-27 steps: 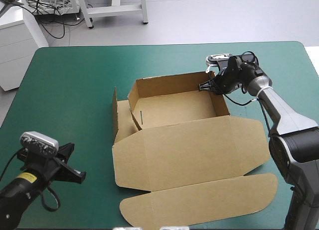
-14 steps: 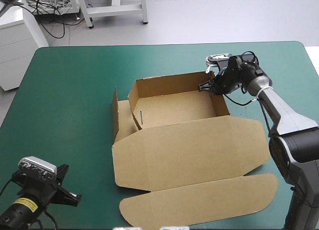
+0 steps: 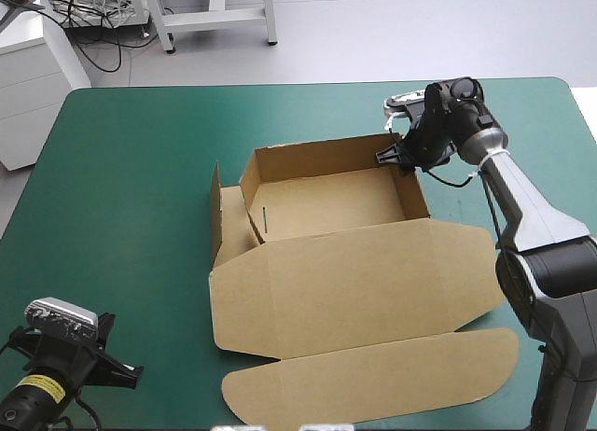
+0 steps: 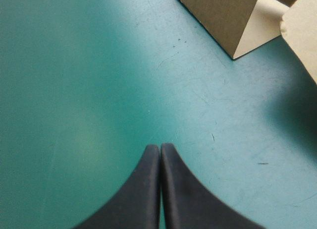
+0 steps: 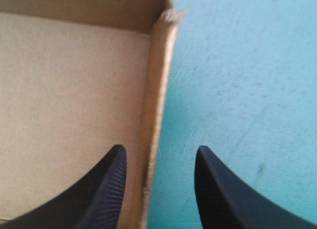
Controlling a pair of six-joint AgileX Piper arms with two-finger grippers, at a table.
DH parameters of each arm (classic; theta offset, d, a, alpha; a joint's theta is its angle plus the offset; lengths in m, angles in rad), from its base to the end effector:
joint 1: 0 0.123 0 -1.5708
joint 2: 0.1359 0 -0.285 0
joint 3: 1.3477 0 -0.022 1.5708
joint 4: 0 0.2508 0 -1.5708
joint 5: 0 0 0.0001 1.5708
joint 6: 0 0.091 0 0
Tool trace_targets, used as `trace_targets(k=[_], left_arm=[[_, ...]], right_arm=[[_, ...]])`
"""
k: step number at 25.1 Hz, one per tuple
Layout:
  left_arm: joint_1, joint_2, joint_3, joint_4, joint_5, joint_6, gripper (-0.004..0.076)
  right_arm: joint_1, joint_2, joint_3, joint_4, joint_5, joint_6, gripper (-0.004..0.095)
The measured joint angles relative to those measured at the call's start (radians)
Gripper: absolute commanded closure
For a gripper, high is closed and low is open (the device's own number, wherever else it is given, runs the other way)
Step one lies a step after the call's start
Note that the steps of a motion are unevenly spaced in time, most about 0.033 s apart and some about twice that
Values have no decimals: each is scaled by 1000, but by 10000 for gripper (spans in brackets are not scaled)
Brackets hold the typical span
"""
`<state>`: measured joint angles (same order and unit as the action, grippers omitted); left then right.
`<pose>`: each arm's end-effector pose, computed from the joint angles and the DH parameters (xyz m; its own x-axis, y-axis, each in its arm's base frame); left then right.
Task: Fold the box
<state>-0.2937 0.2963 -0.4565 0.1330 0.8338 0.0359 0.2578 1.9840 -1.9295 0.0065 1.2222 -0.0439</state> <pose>0.0548 -0.0072 0.2753 -0.4958 0.2802 -0.8220 0.2738 0.9487 0.1582 0.4180 0.1108 0.3118 -0.8860 -0.2767 -0.3720 -0.2943 0.9557 -0.0098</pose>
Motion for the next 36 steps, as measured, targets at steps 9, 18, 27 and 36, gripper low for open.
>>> trace_targets(k=[9, 18, 27, 36], left_arm=[[0, 0, 0, -1, 0, 0, 734], [0, 0, 0, -1, 3, 0, 734], [0, 0, 0, -1, 5, 0, 734], [0, 0, 0, -2, 5, 0, 734]], right_arm=[[-1, -113, -60, -18, 20, 16, 493], [0, -131, 18, -7, 21, 15, 493], [0, -74, 185, 57, -67, 8, 495], [0, -20, 226, 66, -100, 9, 924]])
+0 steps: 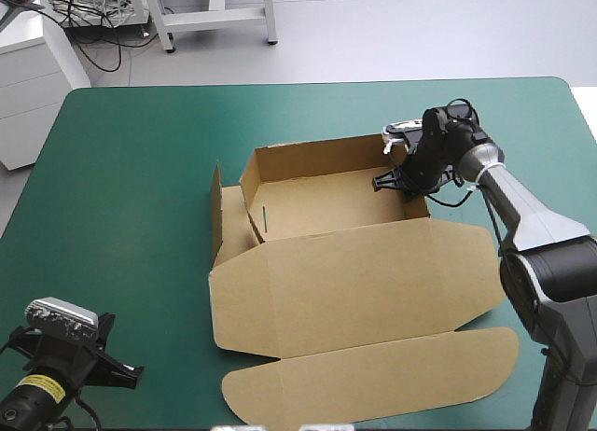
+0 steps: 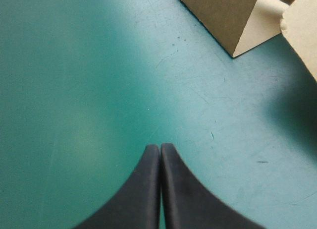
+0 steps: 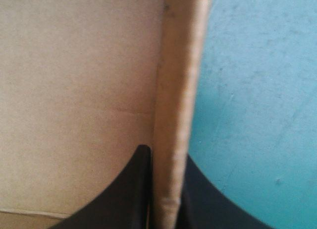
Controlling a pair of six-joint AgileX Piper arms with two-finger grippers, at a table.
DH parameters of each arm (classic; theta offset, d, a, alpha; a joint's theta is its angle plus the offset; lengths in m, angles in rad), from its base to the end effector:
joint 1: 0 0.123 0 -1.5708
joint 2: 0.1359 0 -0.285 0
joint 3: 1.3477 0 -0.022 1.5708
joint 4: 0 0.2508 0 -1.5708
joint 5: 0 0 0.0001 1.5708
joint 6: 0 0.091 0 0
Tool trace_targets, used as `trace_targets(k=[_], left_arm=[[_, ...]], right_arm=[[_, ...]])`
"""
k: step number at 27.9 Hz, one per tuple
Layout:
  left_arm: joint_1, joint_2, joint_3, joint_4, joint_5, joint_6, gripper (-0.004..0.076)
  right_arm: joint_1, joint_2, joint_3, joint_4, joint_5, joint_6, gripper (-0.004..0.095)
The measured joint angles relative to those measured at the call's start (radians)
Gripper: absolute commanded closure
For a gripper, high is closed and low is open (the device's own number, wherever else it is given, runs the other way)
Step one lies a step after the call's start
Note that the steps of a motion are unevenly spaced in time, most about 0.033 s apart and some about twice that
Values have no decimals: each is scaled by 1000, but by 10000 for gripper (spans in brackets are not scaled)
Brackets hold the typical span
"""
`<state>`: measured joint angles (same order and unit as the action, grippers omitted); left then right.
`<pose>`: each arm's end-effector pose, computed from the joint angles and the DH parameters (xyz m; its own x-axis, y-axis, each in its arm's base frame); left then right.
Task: Fold the box
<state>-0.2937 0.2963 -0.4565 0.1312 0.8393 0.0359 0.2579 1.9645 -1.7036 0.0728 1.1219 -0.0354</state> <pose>0.0545 -0.0072 0.2748 -0.5006 0.2798 -0.8192 0.2745 0.9488 0.1563 0.4041 0.1128 0.2599 -0.9292 -0.2490 -0.2730 -0.2753 0.9594 0.0620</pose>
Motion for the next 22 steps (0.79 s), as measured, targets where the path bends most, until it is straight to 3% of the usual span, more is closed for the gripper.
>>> trace_targets(k=[11, 22], left_arm=[[0, 0, 0, 0, 0, 0, 734], [0, -2, 0, 0, -1, 0, 732]], right_arm=[[0, -37, -82, -73, 103, 21, 928], [0, -360, -149, -170, 123, 76, 928]])
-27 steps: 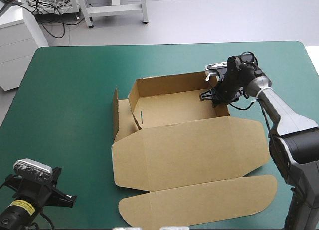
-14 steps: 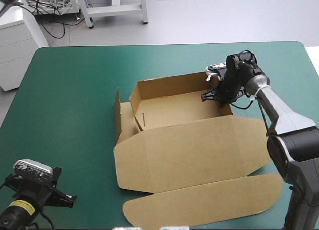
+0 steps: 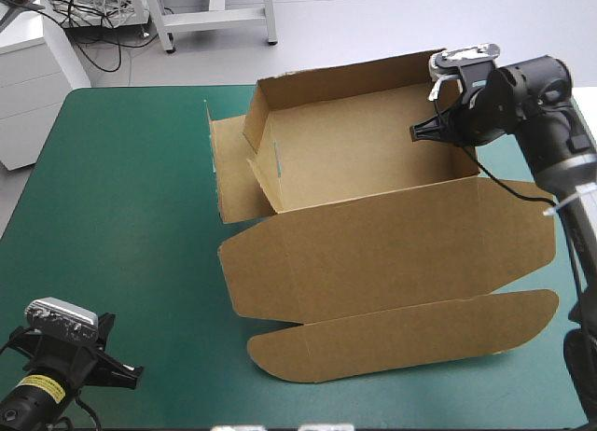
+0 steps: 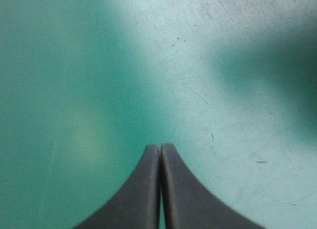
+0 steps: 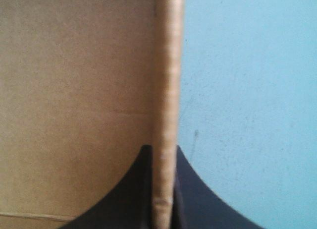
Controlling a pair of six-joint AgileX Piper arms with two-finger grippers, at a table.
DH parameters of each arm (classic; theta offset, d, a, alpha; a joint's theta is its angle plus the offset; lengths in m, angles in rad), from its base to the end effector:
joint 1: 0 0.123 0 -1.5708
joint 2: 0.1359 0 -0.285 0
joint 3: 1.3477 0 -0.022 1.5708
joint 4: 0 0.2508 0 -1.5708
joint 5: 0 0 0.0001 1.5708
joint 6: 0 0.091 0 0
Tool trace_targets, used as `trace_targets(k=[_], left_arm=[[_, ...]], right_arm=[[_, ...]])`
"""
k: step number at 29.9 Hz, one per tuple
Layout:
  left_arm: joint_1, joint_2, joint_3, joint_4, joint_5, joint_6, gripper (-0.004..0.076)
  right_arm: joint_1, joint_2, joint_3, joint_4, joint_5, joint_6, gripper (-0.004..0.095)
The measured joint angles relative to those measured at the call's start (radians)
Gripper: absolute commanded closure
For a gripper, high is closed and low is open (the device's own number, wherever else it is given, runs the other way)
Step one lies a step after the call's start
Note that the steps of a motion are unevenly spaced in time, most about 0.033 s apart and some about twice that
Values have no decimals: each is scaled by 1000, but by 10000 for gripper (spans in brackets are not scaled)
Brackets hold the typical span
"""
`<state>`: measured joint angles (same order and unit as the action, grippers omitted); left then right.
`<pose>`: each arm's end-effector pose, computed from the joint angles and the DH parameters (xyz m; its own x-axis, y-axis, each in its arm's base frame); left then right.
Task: Fold the box
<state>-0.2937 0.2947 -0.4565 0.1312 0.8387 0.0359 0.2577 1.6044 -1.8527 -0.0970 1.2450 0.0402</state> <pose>0.0543 -0.0072 0.2750 -0.4988 0.2793 -0.8205 0.2742 0.9489 0.1563 0.3244 0.0769 0.4358 -0.7641 -0.1920 -0.6159 -0.1923 0.9791 -0.0668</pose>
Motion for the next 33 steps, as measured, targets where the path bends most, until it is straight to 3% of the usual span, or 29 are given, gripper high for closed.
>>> trace_targets(k=[4, 10, 14, 24, 29, 33], left_arm=[[0, 0, 0, 0, 0, 0, 678], [0, 0, 0, 0, 4, 0, 384], [0, 0, 0, 0, 3, 0, 256], [0, 0, 0, -29, -4, -21, 256], [0, 3, -6, -53, -72, -26, 289], [0, 79, -100, -49, -72, -26, 311]], right_arm=[[0, -60, 0, -8, 1, 7, 928], [0, -75, 0, 8, 1, 7, 928], [0, -75, 2, 26, 1, 7, 928], [0, -75, 2, 34, 1, 4, 928], [0, -75, 2, 35, 1, 3, 928], [0, -75, 2, 36, 1, -2, 928]])
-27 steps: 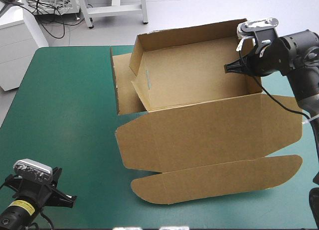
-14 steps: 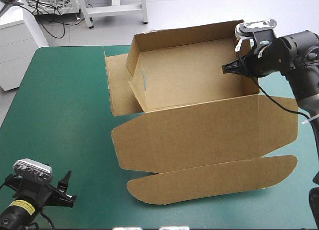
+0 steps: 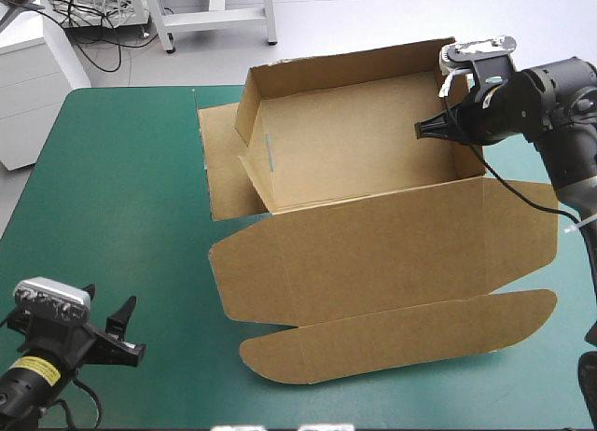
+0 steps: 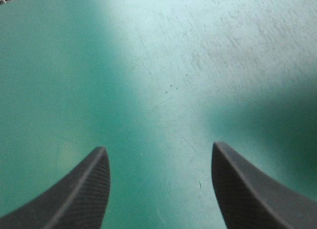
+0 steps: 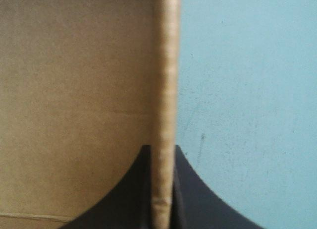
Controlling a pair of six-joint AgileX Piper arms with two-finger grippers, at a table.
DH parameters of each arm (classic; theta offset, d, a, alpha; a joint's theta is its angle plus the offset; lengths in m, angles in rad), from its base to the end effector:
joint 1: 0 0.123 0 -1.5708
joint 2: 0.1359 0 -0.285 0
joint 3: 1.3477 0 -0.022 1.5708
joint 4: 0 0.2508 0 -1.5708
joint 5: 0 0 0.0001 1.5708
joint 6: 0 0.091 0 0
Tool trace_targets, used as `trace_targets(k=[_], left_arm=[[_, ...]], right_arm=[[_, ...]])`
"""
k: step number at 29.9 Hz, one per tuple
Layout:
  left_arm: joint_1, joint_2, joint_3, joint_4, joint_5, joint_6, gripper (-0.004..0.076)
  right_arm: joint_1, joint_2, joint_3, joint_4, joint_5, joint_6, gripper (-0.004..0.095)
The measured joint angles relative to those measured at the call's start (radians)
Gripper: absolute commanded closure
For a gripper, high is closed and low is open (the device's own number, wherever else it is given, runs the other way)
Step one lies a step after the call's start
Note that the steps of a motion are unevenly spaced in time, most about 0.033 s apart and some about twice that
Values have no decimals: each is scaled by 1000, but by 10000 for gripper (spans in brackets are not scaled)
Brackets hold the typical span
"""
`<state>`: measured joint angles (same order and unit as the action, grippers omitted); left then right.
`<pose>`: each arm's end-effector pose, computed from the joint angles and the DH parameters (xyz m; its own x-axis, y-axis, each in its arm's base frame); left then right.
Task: Fold the box
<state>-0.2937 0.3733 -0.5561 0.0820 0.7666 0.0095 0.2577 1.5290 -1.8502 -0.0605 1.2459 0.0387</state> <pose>0.0655 -0.0144 0.3068 -0.4370 0.2037 -0.8761 0.2718 0.9584 0.0873 0.3001 0.0737 0.4590 -0.7222 -0.1703 -0.6704 -0.2034 0.9787 -0.0296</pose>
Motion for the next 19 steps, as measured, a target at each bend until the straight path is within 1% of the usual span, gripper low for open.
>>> trace_targets(k=[3, 13, 16, 19], left_arm=[[0, 113, -111, 19, 26, -10, 311], [3, 574, -455, 98, 42, -48, 311], [45, 694, -522, 92, 49, -49, 311], [135, 791, -576, 45, 50, -37, 311]], right_arm=[[0, 0, 0, 0, 0, -2, 928], [0, 0, 0, 1, 0, -3, 928], [0, 0, 0, 2, 0, -3, 928], [0, 0, 0, 2, 0, -3, 928]])
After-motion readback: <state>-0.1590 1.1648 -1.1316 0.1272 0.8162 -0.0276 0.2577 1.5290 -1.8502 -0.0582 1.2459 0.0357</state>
